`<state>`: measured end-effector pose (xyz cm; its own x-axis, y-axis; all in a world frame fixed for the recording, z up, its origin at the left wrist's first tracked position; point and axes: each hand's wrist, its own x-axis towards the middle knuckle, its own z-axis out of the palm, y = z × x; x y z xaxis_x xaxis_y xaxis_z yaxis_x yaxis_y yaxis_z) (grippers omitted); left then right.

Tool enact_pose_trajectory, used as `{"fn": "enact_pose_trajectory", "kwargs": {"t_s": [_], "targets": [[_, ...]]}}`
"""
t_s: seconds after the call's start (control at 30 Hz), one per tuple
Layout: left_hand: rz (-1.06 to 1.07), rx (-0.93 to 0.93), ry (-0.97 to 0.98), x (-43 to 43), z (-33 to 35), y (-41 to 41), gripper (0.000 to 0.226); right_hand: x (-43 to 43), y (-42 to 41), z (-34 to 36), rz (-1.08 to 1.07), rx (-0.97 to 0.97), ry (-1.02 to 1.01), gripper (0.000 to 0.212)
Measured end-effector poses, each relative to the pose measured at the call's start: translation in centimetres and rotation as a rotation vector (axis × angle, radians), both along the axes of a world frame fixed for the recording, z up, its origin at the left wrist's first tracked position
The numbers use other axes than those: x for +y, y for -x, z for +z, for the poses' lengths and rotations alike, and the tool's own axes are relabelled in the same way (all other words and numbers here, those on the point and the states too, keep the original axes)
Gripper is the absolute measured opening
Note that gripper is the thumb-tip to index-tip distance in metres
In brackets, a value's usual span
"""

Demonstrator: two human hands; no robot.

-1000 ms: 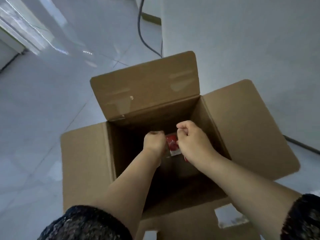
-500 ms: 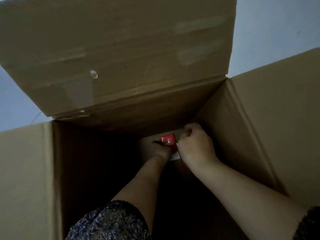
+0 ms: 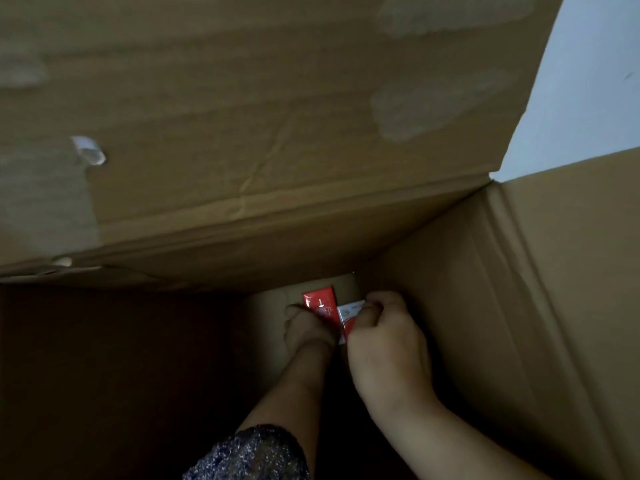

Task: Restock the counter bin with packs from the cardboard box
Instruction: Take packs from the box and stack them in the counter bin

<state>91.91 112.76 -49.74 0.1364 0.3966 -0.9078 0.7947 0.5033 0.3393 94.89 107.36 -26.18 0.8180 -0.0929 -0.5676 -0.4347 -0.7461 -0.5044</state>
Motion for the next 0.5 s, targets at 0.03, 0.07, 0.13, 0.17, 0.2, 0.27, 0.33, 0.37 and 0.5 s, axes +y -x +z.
{"fn": "enact_pose_trajectory", "kwargs": {"t_s": [0.03,0.07,0.13,0.17,0.2,0.27,0.33,0.37,0.5], "targets": [[-0.064,-0.005,-0.005,0.2,-1.0,0.0,0.056,0.0,0.1,0.0,0.001,-0.003,-0.001,0.033],[-0.126,-0.014,-0.024,0.6,-1.3,-0.1,0.068,0.0,0.2,0.0,0.001,-0.006,-0.002,0.032],[-0.155,-0.022,0.052,1.0,-0.4,-0.2,0.069,-0.2,0.4,-0.1,0.005,-0.003,-0.005,0.031],[-0.202,-0.023,0.071,1.2,1.3,-0.5,0.062,-0.3,0.4,-0.1,0.009,0.001,0.001,0.030],[-0.245,-0.031,0.065,1.5,3.4,-0.8,0.055,-0.4,0.5,-0.1,0.014,0.006,0.010,0.029],[-0.232,-0.072,0.057,1.5,6.0,-1.4,0.037,-0.5,0.5,0.0,0.021,0.013,0.016,0.028],[-0.220,-0.066,0.064,1.3,5.7,-1.4,0.042,-0.5,0.4,0.1,0.031,0.015,0.015,0.029],[-0.225,-0.074,0.071,1.3,5.4,-1.2,0.056,-0.4,0.3,0.2,0.038,0.013,0.017,0.030],[-0.272,-0.056,0.108,1.1,7.0,-1.2,0.067,-0.2,0.1,0.2,0.060,0.011,0.007,0.033]]}}
